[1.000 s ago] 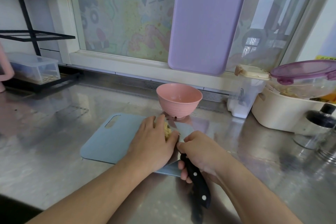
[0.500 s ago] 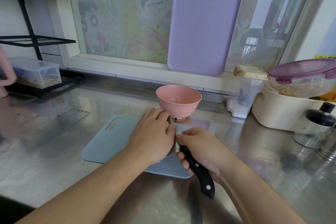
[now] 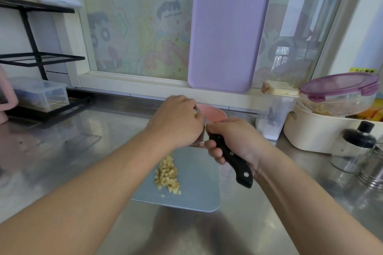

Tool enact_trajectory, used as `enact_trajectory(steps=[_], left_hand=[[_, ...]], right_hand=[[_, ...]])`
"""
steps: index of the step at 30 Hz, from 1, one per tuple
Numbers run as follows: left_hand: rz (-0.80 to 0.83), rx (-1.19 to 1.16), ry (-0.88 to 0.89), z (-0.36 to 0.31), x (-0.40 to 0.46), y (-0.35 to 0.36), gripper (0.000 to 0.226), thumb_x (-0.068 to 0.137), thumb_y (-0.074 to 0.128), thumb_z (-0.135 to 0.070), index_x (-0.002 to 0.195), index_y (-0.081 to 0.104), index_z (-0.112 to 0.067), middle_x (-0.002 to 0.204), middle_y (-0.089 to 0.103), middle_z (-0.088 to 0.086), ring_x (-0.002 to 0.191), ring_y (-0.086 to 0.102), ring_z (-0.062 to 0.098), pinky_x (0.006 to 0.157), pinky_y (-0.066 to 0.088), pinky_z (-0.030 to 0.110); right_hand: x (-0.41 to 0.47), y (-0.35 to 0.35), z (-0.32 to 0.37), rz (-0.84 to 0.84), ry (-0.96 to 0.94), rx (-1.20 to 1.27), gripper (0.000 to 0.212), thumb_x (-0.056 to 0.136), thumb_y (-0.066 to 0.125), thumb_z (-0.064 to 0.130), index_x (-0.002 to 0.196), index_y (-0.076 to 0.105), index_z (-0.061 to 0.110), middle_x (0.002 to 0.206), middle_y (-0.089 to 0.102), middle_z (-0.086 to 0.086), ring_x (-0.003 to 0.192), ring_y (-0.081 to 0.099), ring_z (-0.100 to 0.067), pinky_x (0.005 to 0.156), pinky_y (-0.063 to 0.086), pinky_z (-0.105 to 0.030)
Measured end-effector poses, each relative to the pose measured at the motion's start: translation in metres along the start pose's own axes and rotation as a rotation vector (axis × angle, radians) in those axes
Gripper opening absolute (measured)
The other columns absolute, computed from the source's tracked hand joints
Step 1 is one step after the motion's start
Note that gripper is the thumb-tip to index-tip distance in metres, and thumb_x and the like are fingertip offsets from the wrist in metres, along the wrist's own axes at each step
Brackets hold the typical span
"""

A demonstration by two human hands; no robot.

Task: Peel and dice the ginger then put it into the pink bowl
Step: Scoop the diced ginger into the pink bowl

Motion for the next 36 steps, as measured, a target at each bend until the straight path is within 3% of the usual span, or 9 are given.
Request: enact_trajectory(steps=[4,6,15,22,25,30,32,34,36], left_hand=[[0.004,-0.071,-0.028,-0.006,0.053,0.009,0.029,0.097,0.044,-0.037,0.082,0.063,-0.021,0.098,0.064,0.002,0.098,0.057,0.024,0.075,0.041,0.036],[0.019,-0.106,-0.039,-0.008,0.076,0.020,0.031,0.092,0.041,-0.040,0.077,0.063,-0.023,0.093,0.065,-0.001,0.090,0.059,0.022,0.068,0.041,0.035],[0.044,-0.222,-0.042,0.008,0.100,0.071,0.024,0.098,0.044,-0.024,0.078,0.057,-0.028,0.087,0.064,-0.001,0.083,0.061,0.021,0.060,0.039,0.032],[0.026,-0.170,-0.081,0.025,0.096,0.082,0.019,0.096,0.051,-0.027,0.103,0.065,-0.017,0.102,0.066,0.003,0.093,0.062,0.024,0.081,0.055,0.045],[0.010,-0.203,-0.118,0.030,0.090,0.082,0.014,0.097,0.059,-0.031,0.097,0.068,-0.020,0.095,0.071,-0.002,0.091,0.066,0.023,0.081,0.057,0.044],[-0.097,-0.137,-0.142,0.033,0.089,0.072,0.035,0.103,0.052,-0.031,0.070,0.057,-0.021,0.072,0.064,0.002,0.073,0.062,0.028,0.058,0.046,0.036],[-0.129,-0.192,-0.097,0.025,0.093,0.069,0.029,0.105,0.050,-0.029,0.080,0.063,-0.020,0.081,0.067,0.000,0.079,0.064,0.024,0.066,0.051,0.039],[-0.121,-0.321,-0.037,0.017,0.097,0.071,0.016,0.104,0.055,-0.024,0.110,0.070,-0.024,0.106,0.068,-0.011,0.098,0.064,0.013,0.086,0.052,0.033],[-0.074,-0.414,0.011,0.012,0.098,0.076,0.026,0.104,0.058,-0.019,0.124,0.068,-0.032,0.116,0.064,-0.019,0.105,0.061,0.006,0.093,0.049,0.027]], right_hand=[[0.028,-0.030,0.024,-0.065,0.014,-0.017,0.020,0.101,0.044,0.007,0.082,0.051,0.009,0.055,0.049,-0.006,0.041,0.041,-0.015,0.036,0.034,-0.022],[0.045,-0.045,0.031,-0.106,0.034,-0.048,0.022,0.101,0.045,0.009,0.079,0.050,0.009,0.055,0.051,-0.006,0.040,0.042,-0.015,0.036,0.035,-0.021],[0.094,-0.076,0.019,-0.207,0.050,-0.246,0.013,0.097,0.049,0.007,0.084,0.051,0.006,0.063,0.054,-0.014,0.040,0.047,-0.018,0.038,0.039,-0.022],[0.098,-0.089,0.016,-0.263,0.015,-0.337,0.009,0.090,0.044,0.000,0.085,0.050,0.006,0.064,0.057,-0.017,0.039,0.048,-0.020,0.040,0.041,-0.023],[0.097,-0.090,0.013,-0.280,0.011,-0.372,0.011,0.093,0.045,0.005,0.084,0.050,0.006,0.060,0.058,-0.014,0.040,0.048,-0.020,0.041,0.042,-0.024],[0.100,-0.088,0.011,-0.302,-0.002,-0.426,0.012,0.090,0.041,0.002,0.083,0.050,0.005,0.057,0.058,-0.014,0.038,0.049,-0.022,0.042,0.042,-0.025],[0.099,-0.087,0.012,-0.297,-0.017,-0.445,0.014,0.087,0.041,0.000,0.079,0.052,0.004,0.057,0.059,-0.014,0.039,0.049,-0.023,0.043,0.042,-0.025],[0.098,-0.085,0.014,-0.281,-0.031,-0.456,0.016,0.087,0.043,0.001,0.074,0.053,0.004,0.057,0.059,-0.014,0.040,0.049,-0.023,0.043,0.042,-0.026],[0.097,-0.082,0.016,-0.268,-0.049,-0.464,0.017,0.087,0.043,0.001,0.075,0.055,0.004,0.057,0.059,-0.014,0.042,0.049,-0.023,0.042,0.042,-0.026]])
Point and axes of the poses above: each hand's wrist, its own x-axis towards the middle knuckle, its own y-axis out of the palm, z = x × y, the point moved 5 cm from there along x, towards the middle knuckle
